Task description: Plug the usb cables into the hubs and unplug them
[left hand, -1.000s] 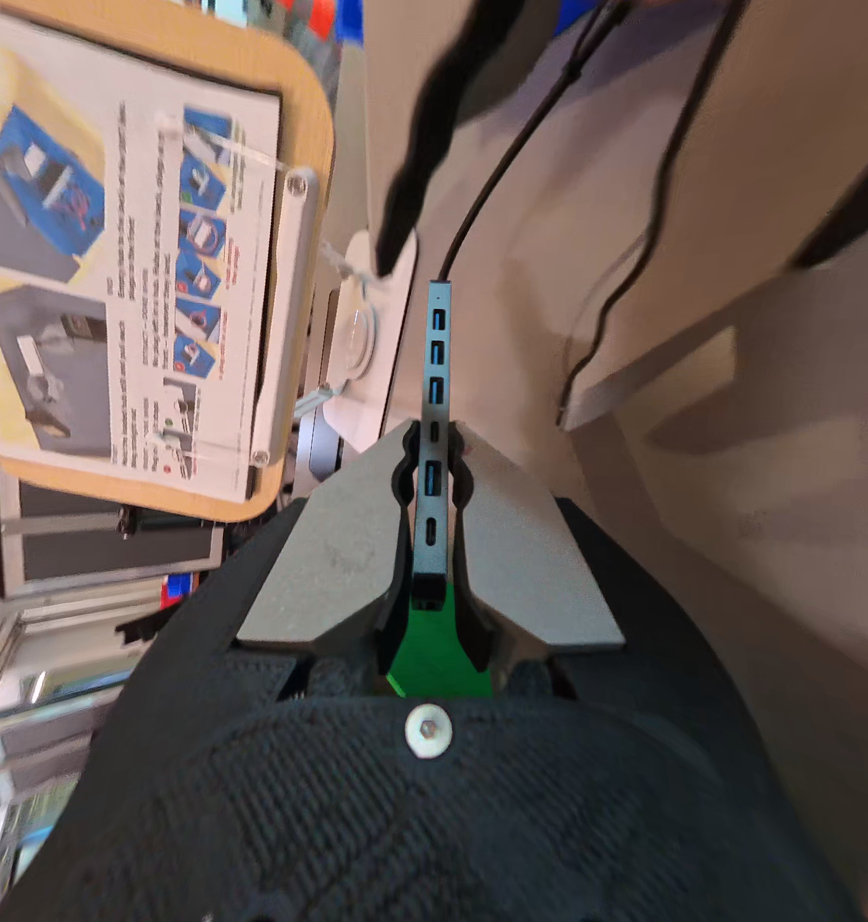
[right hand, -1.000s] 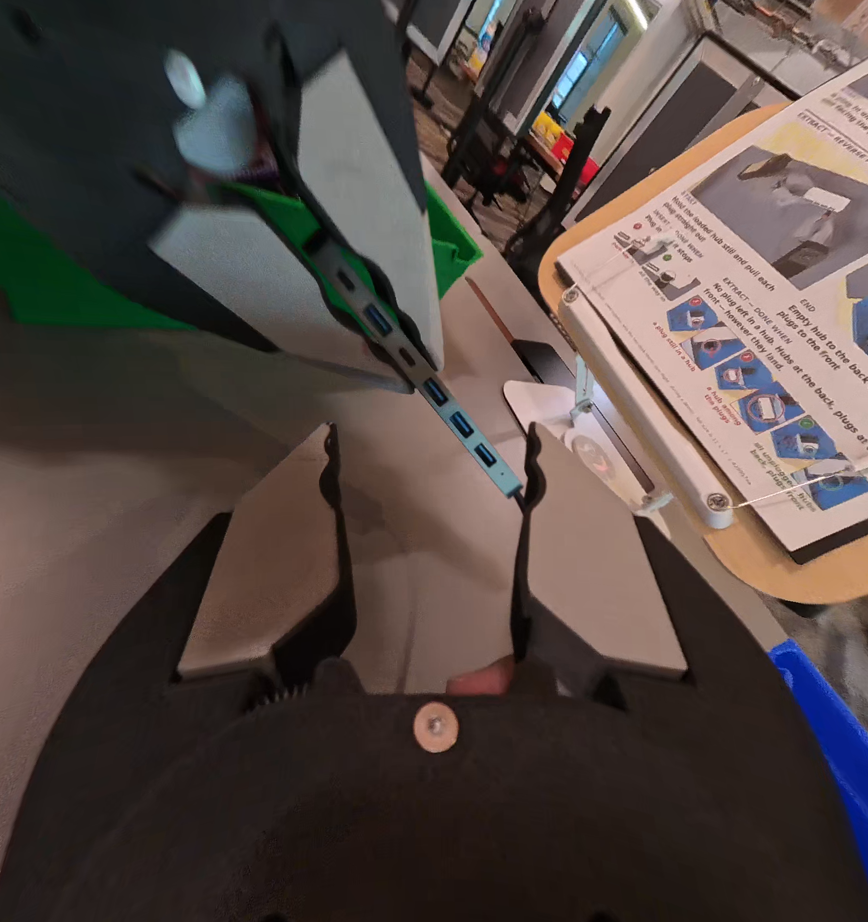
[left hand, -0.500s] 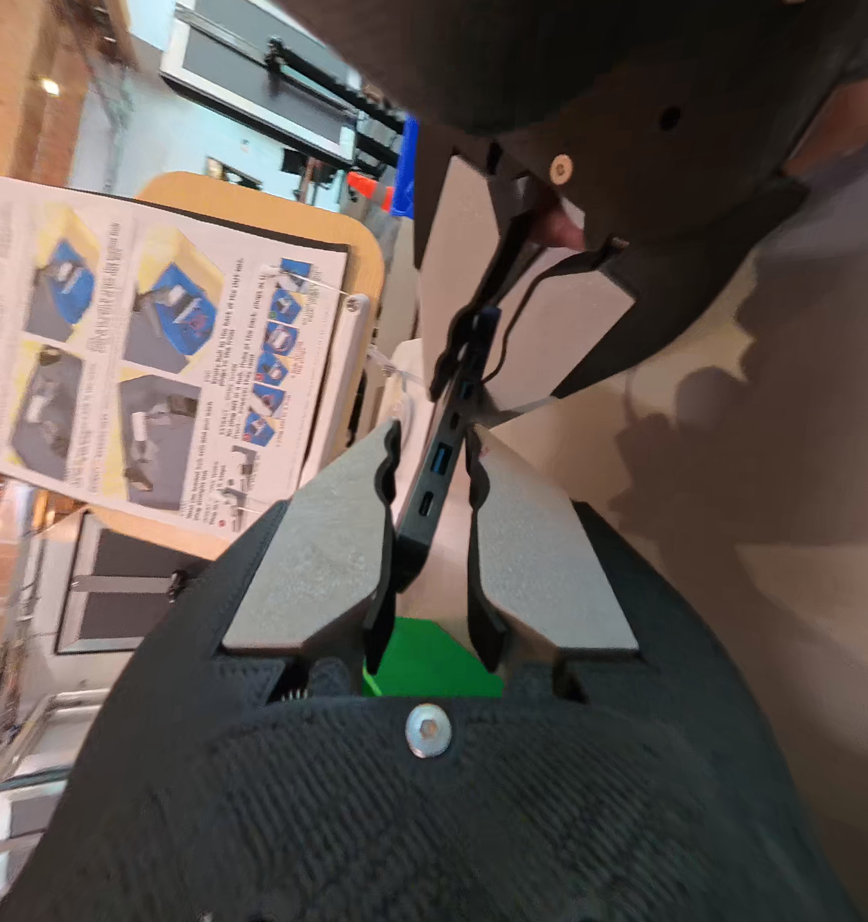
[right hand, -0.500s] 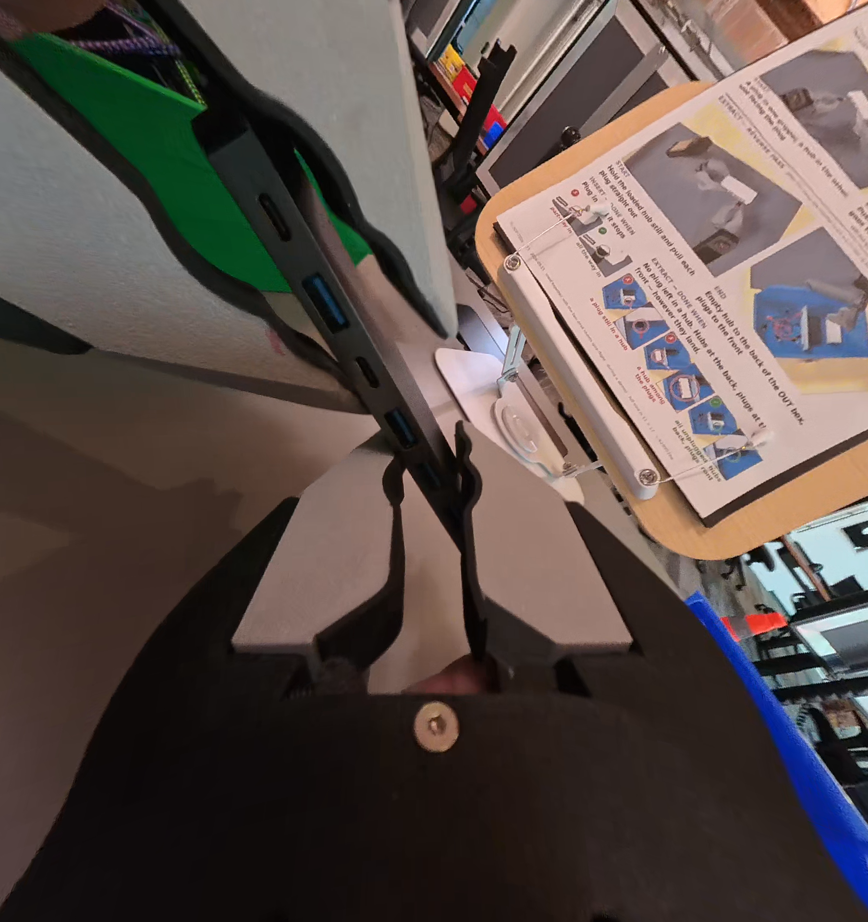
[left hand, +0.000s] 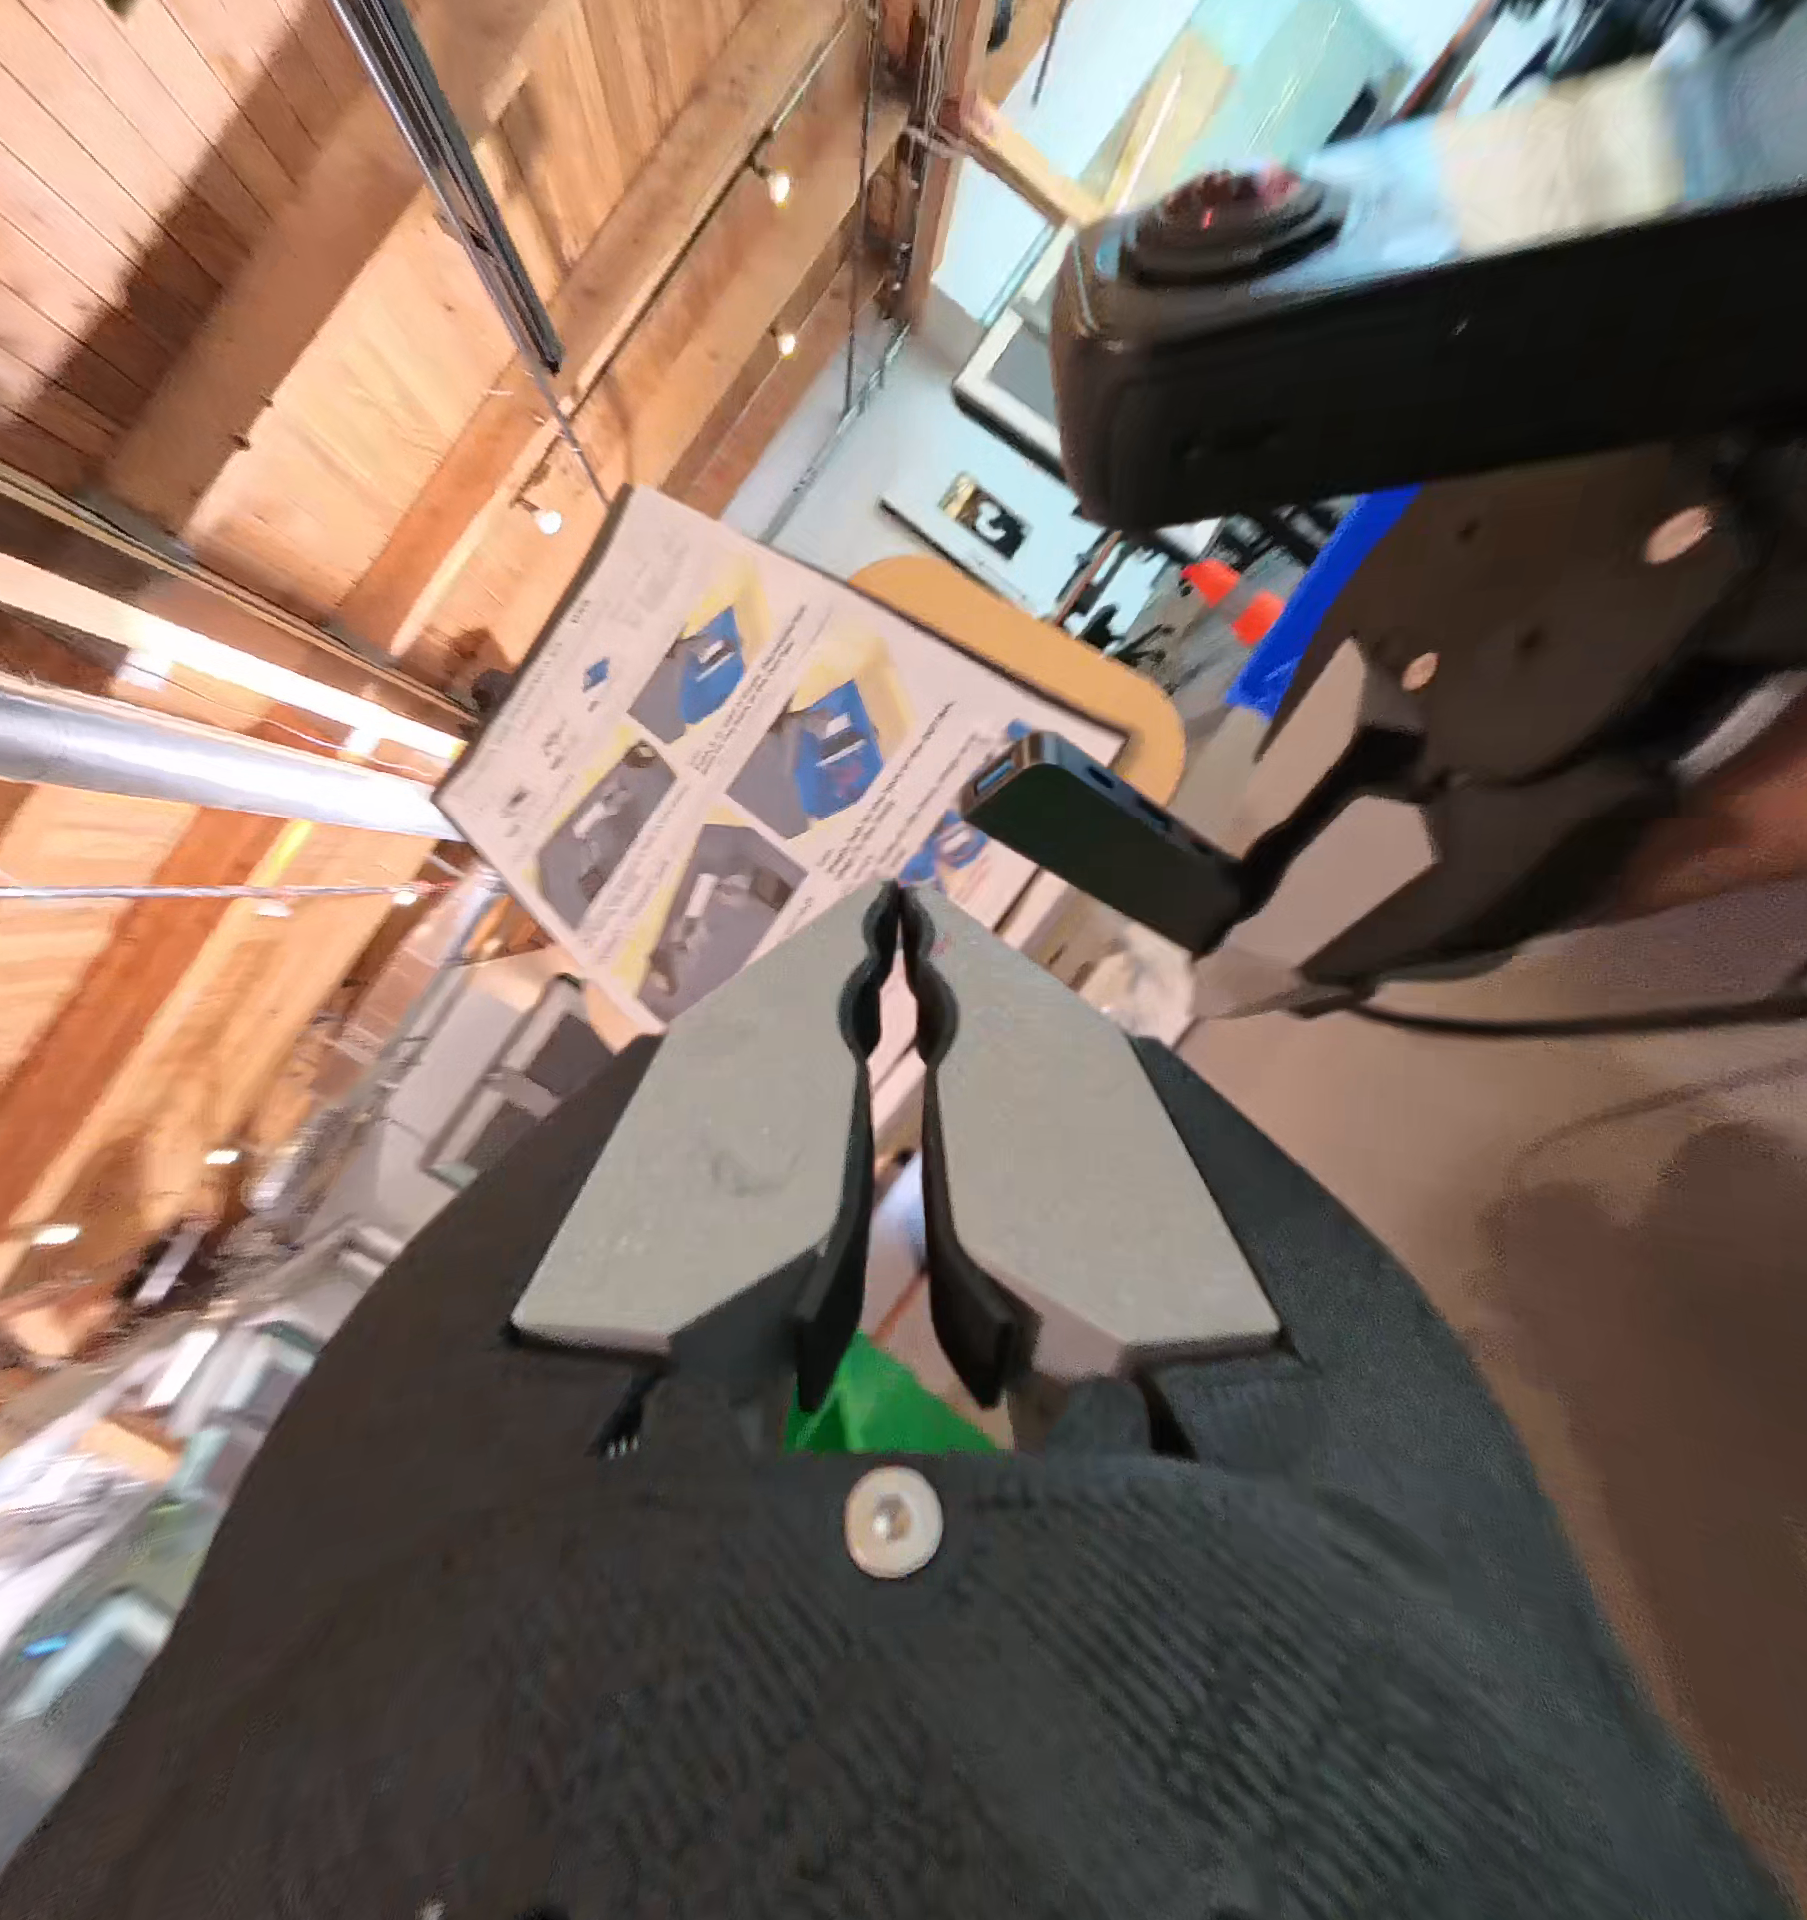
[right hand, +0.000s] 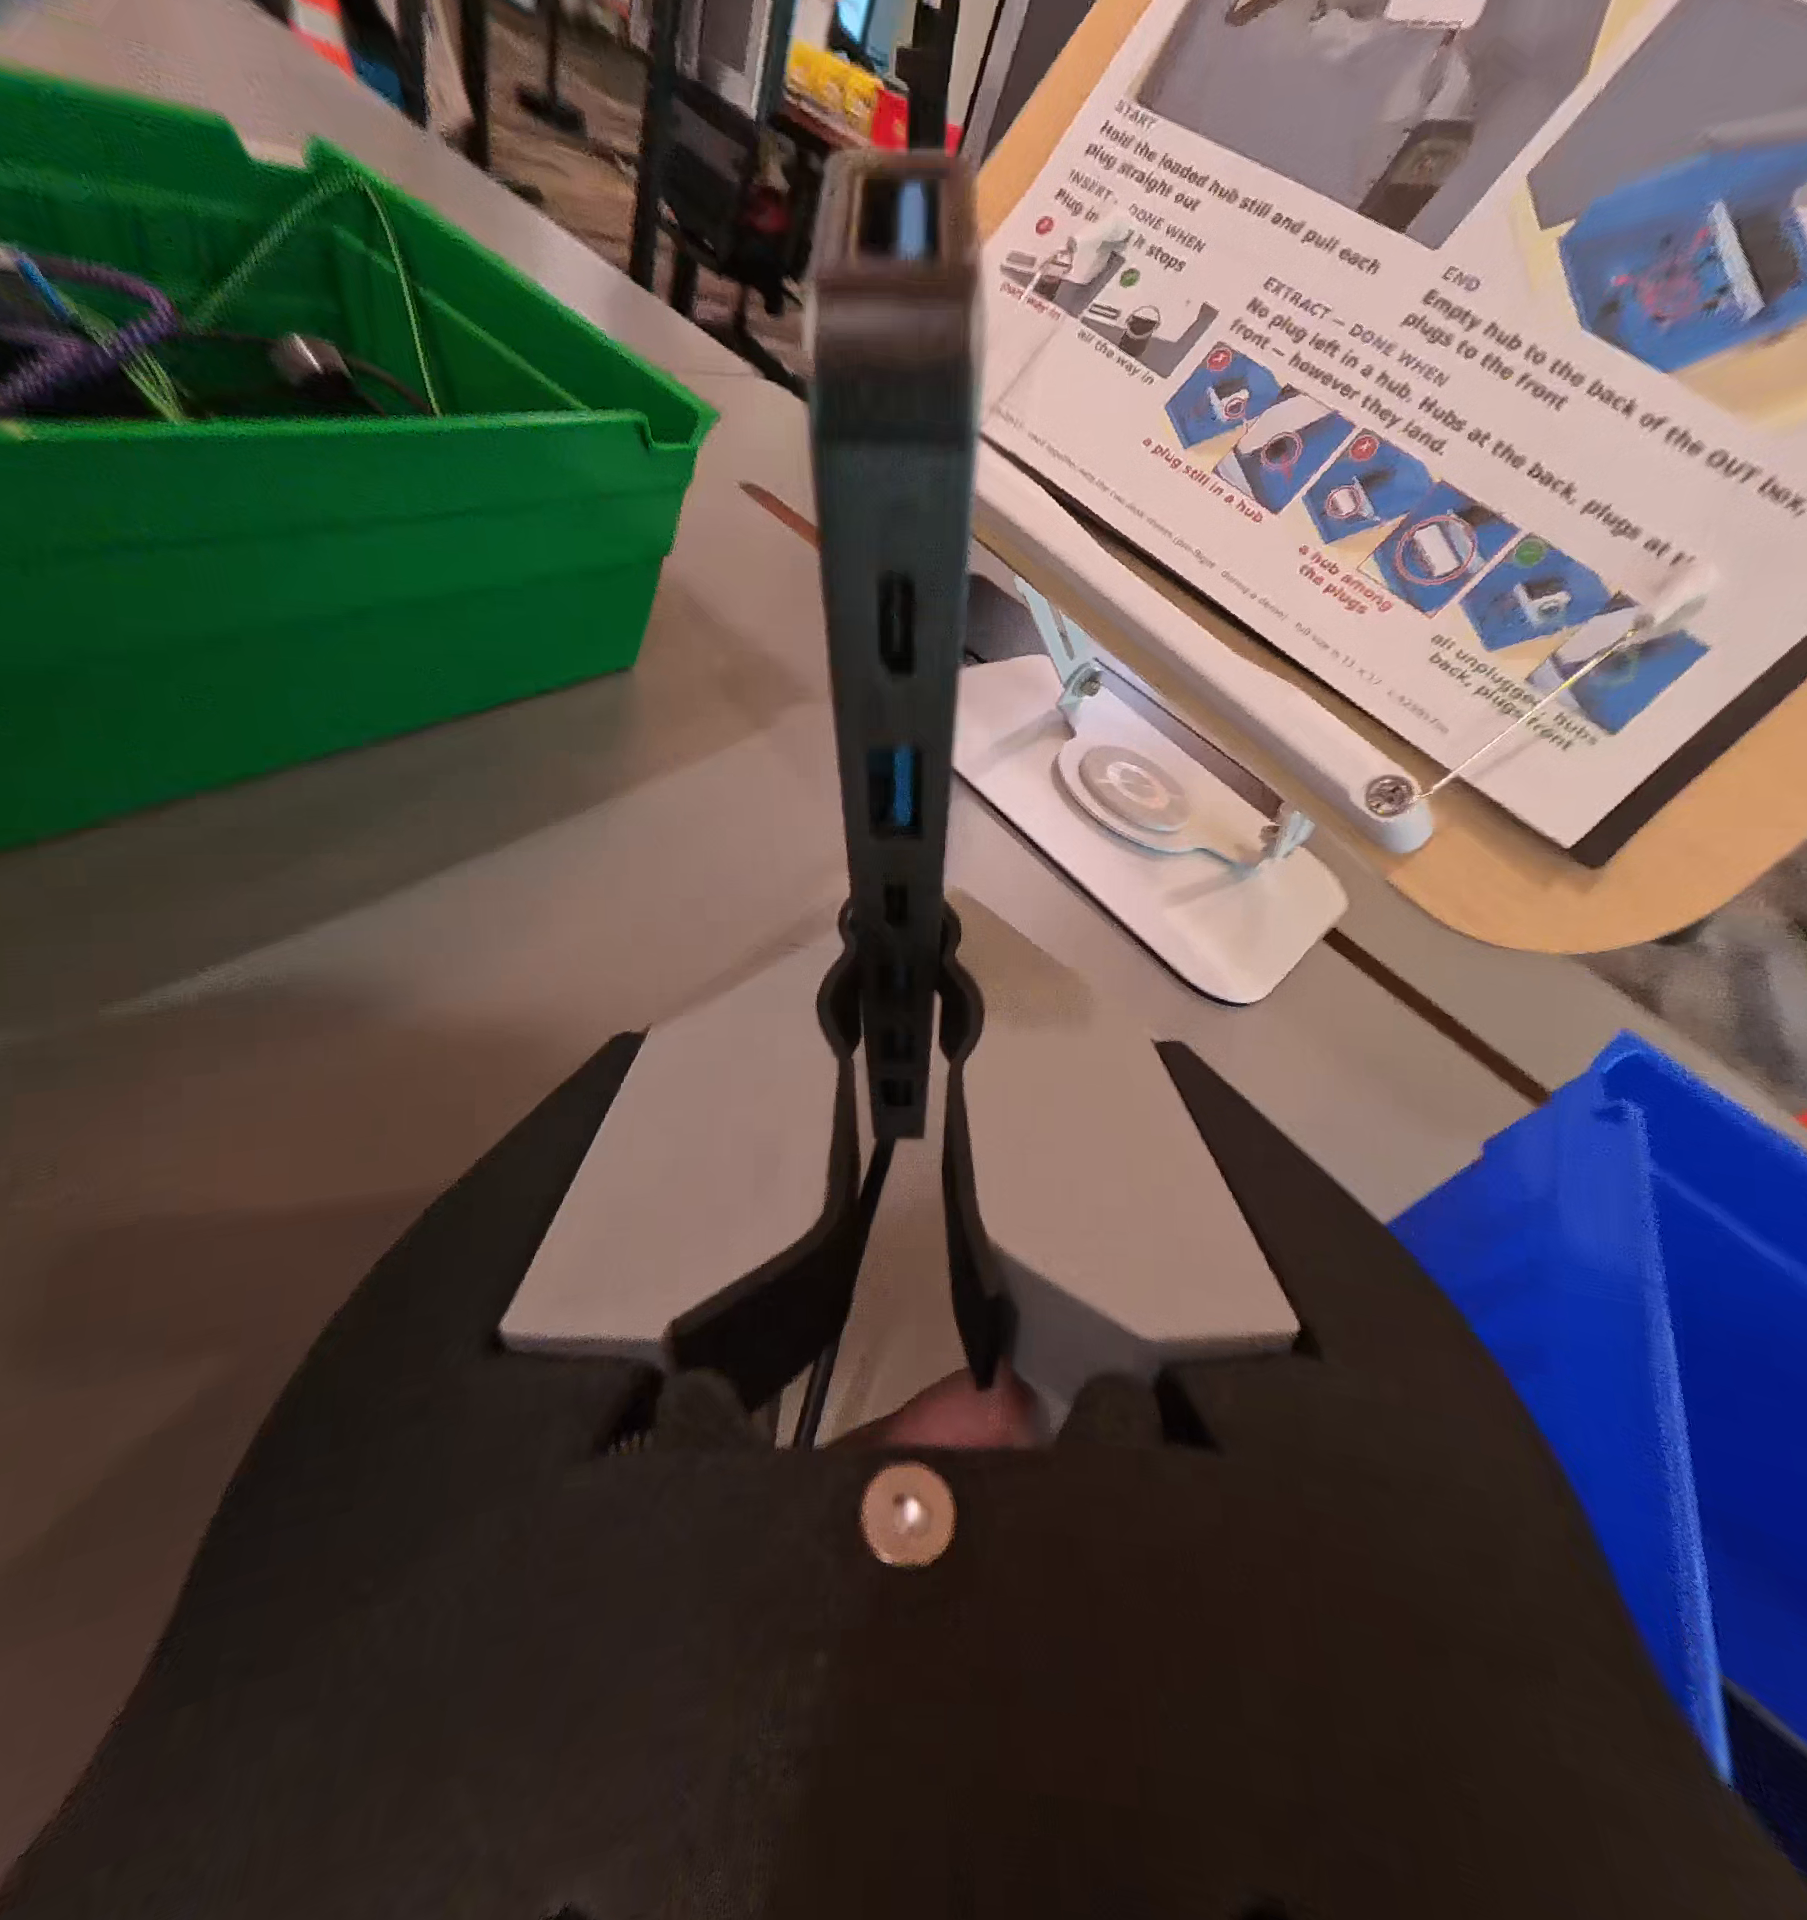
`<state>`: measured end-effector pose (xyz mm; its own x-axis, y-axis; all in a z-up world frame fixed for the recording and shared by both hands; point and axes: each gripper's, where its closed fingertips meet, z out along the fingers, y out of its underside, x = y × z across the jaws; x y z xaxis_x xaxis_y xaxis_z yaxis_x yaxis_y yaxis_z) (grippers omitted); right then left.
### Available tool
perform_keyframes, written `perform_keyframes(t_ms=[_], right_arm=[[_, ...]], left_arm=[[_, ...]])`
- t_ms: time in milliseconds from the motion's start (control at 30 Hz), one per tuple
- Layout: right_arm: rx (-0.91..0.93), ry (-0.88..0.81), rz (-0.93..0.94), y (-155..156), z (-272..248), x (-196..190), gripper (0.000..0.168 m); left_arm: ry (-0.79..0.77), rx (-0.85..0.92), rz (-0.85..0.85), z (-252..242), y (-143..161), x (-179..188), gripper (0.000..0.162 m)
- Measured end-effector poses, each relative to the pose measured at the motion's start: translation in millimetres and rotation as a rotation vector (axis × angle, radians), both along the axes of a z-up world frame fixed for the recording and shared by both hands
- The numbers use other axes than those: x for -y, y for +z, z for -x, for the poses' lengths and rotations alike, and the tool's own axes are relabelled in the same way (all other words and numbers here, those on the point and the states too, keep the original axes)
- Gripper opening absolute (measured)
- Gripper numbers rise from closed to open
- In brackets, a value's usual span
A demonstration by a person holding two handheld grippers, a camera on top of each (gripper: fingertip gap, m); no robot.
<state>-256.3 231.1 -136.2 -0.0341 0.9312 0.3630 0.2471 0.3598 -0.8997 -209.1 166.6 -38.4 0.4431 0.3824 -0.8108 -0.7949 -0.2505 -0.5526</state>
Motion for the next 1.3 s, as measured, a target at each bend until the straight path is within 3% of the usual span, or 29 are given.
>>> perform_keyframes(t_ms=[100, 300, 400, 500, 733, 867, 1067, 1300], right_arm=[[-0.034, 0.008, 0.104, 8, -2, -5, 0.007], [-0.127, 0.071, 0.213, 28, -6, 2, 0.006], [-0.154, 0.055, 0.204, 34, -9, -1, 0.007], [-0.166, 0.056, 0.219, 36, -10, -2, 0.007], [-0.162, 0.065, 0.215, 34, -11, 1, 0.007], [-0.162, 0.093, 0.216, 35, -12, 7, 0.007], [-0.153, 0.172, 0.183, 36, -13, 24, 0.007], [-0.12, 0.273, 0.153, 33, -16, 44, 0.007]], left_arm=[[-0.127, 0.222, 0.04, -17, -23, -13, 0.0], [-0.228, 0.544, 0.111, -12, -64, -32, 0.0], [-0.235, 0.62, 0.143, -1, -80, -37, 0.0], [-0.126, 0.631, 0.133, 32, -90, -32, 0.0], [0.021, 0.611, 0.081, 72, -90, -19, 0.0], [0.039, 0.688, -0.004, 94, -79, -3, 0.0], [-0.069, 0.693, -0.004, 80, -75, -6, 0.0], [-0.441, 0.886, -0.01, 31, -63, -16, 0.005]])
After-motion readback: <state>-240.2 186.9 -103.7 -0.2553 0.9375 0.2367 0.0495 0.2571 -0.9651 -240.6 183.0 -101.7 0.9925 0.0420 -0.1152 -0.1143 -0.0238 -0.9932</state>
